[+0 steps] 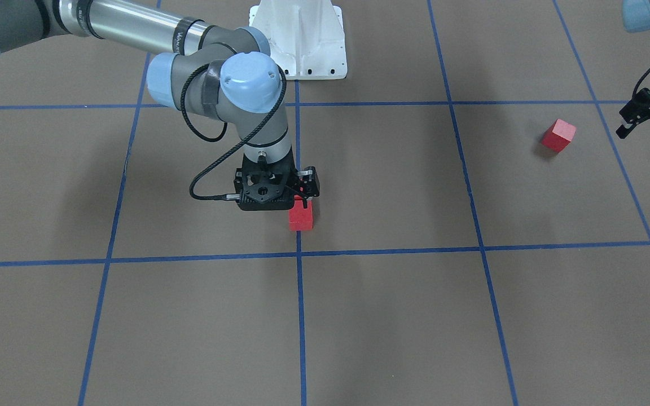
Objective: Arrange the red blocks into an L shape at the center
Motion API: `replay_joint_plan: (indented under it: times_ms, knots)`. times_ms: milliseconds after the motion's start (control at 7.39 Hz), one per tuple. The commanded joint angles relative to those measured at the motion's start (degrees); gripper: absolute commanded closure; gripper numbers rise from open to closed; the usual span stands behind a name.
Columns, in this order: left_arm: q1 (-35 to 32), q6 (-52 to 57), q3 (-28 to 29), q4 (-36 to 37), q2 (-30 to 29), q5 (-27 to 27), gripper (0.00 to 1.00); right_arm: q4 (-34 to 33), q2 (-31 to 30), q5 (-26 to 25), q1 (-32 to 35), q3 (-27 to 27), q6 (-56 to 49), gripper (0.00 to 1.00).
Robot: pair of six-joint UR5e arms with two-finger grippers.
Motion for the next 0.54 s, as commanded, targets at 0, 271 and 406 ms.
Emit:
replay_joint_plan:
  times_ms: [0, 271, 406]
  knots:
    - [2.41, -5.19, -0.28, -10.76, 7.96, 1.83, 0.00, 0.14, -3.28, 2.57, 4.28, 2.28, -4.33, 0.01]
    - [7.68, -16.10, -0.01, -10.88, 8.42, 4.19, 0.00, 0.32, -4.34, 2.31, 5.17, 2.28, -5.76, 0.01]
    - [11.02, -24.79, -0.01, -10.97, 8.07, 7.07, 0.00, 0.40, -4.69, 2.05, 5.26, 2.11, -6.03, 0.01]
